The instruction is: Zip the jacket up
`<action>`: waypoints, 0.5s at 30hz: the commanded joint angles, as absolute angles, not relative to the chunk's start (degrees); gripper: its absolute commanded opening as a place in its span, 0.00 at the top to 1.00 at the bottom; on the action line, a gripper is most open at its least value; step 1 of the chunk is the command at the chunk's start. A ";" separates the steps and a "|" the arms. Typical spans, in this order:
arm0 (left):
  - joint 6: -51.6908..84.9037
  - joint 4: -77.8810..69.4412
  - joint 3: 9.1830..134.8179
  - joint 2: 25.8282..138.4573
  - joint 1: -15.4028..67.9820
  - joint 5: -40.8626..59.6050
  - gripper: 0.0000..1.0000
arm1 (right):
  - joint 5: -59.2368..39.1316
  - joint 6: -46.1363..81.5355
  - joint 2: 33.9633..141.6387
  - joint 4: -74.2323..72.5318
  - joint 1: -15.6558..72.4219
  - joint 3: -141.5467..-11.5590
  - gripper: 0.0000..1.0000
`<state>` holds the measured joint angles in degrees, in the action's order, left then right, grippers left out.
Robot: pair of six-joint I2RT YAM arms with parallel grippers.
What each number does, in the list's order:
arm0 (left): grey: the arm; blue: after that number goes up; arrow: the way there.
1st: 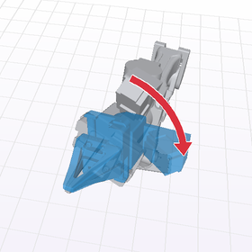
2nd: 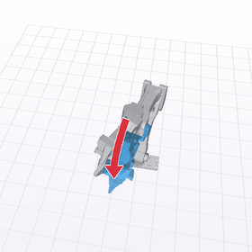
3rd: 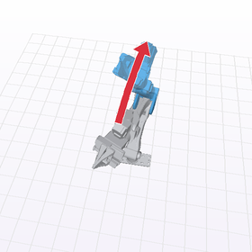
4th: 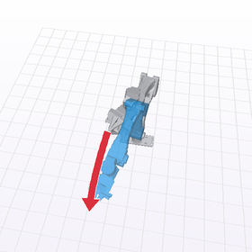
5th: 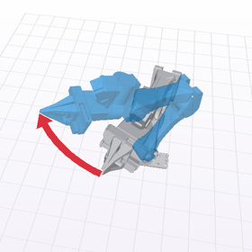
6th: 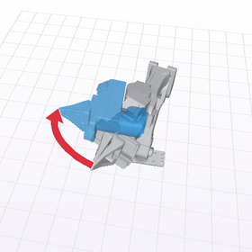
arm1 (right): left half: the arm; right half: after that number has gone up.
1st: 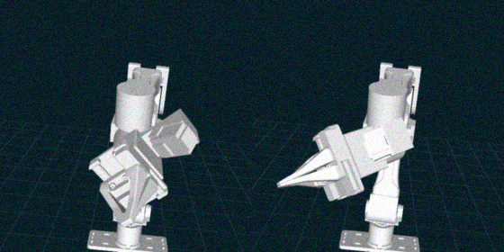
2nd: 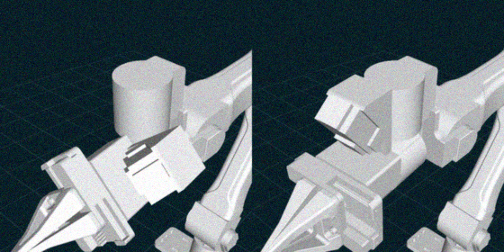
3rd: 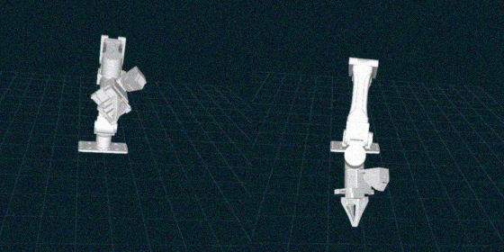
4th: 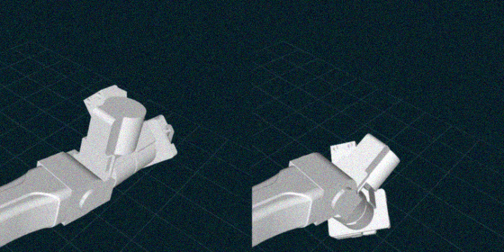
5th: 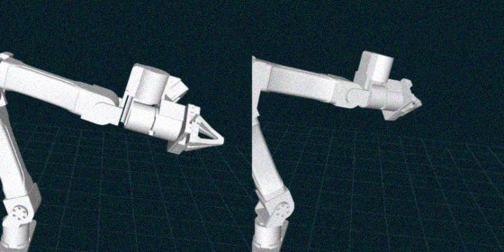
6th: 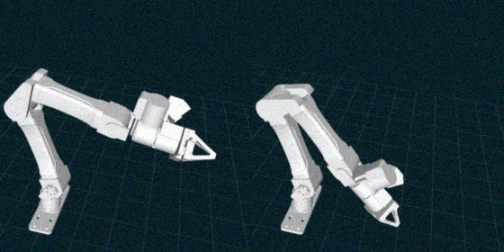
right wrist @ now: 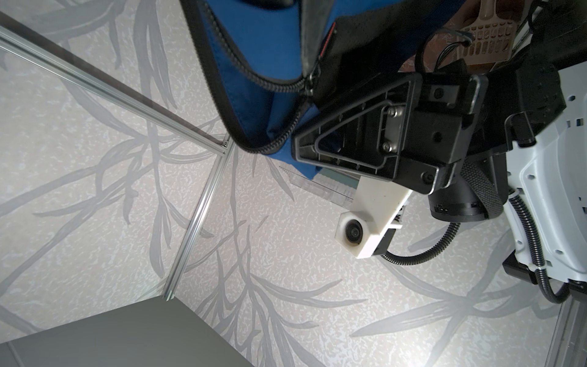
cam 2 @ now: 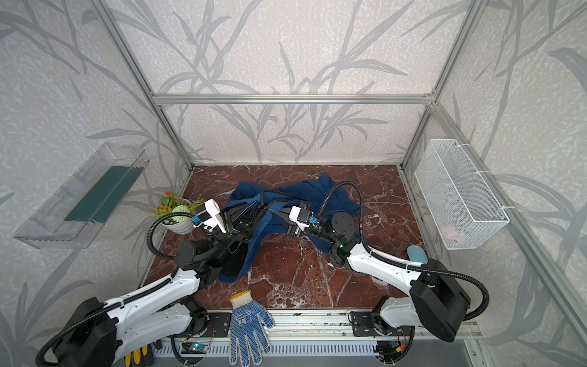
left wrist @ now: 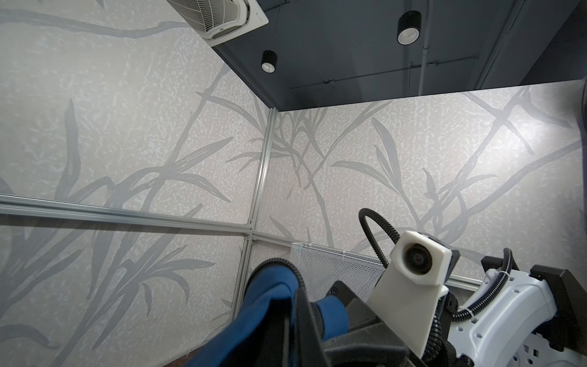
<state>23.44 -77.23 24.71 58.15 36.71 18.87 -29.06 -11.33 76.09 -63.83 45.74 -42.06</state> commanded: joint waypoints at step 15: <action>24.79 -80.89 26.81 57.70 37.10 19.53 1.00 | -29.79 -10.51 75.94 -66.71 45.62 -44.60 1.00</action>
